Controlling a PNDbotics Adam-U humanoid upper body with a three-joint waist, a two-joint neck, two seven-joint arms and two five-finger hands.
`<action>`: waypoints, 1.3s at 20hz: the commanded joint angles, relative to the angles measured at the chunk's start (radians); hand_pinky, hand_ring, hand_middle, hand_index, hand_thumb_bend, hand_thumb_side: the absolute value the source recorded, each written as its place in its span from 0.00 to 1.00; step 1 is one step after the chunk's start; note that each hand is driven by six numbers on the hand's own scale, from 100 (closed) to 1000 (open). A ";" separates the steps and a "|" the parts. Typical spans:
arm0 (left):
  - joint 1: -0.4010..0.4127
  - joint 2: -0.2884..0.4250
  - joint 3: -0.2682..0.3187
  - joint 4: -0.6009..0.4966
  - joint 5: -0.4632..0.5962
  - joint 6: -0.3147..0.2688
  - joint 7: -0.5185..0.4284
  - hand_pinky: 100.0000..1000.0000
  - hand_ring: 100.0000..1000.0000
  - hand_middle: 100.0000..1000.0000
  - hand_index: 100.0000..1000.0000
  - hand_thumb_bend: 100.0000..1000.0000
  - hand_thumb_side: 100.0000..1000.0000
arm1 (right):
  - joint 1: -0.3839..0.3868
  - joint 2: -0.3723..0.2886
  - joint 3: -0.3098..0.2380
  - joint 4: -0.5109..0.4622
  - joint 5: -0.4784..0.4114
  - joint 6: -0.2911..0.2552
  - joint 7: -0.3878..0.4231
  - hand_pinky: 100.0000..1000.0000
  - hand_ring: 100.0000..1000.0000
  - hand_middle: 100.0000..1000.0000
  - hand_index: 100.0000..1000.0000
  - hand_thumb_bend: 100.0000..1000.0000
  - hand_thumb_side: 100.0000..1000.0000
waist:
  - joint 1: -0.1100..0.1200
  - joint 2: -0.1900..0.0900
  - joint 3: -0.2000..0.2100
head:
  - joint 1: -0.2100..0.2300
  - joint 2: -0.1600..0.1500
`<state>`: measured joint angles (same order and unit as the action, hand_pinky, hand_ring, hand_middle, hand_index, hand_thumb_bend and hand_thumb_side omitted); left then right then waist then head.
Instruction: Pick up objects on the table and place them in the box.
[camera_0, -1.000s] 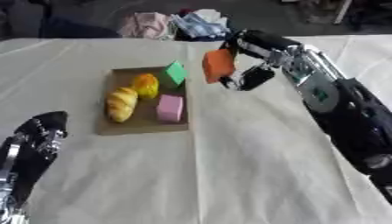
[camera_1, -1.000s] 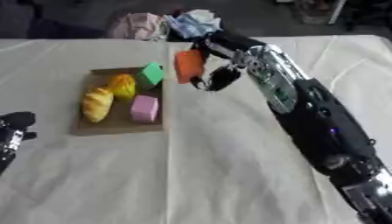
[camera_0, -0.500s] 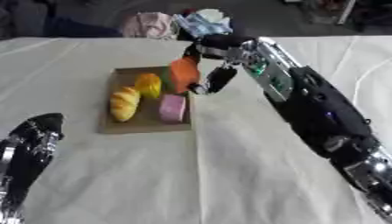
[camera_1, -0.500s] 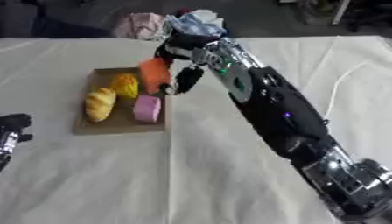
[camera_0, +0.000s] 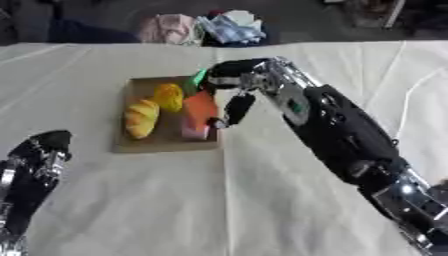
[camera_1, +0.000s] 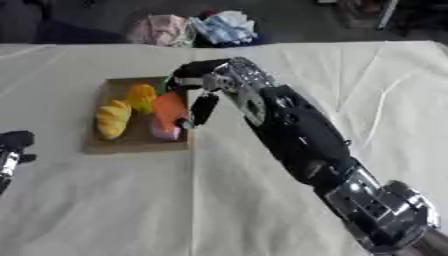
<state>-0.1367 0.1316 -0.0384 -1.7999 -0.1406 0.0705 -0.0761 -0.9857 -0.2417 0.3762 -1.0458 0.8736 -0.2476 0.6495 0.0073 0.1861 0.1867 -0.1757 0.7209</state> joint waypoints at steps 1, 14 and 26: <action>-0.009 0.007 0.005 -0.015 0.001 0.000 0.007 0.73 0.81 0.69 0.72 0.07 0.54 | -0.023 0.004 -0.008 0.007 0.019 -0.003 -0.006 0.77 0.74 0.61 0.60 0.19 0.33 | 0.001 -0.022 0.004 | -0.004 -0.001; -0.012 0.004 0.002 -0.014 0.005 -0.002 0.003 0.72 0.79 0.67 0.72 0.06 0.54 | -0.039 0.033 -0.024 0.030 0.063 0.028 -0.095 0.77 0.74 0.62 0.73 0.29 0.52 | -0.002 -0.022 0.010 | -0.009 -0.005; -0.012 0.003 0.002 -0.012 0.002 -0.002 -0.002 0.72 0.79 0.67 0.72 0.07 0.54 | -0.043 0.037 -0.041 0.026 0.056 0.042 -0.156 0.77 0.76 0.72 0.88 0.32 0.53 | -0.007 -0.021 0.013 | -0.007 -0.008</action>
<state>-0.1399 0.1309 -0.0389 -1.7999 -0.1397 0.0701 -0.0772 -1.0080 -0.1898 0.3454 -0.9962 0.9393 -0.2047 0.4904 0.0072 0.1861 0.1989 -0.1861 0.7205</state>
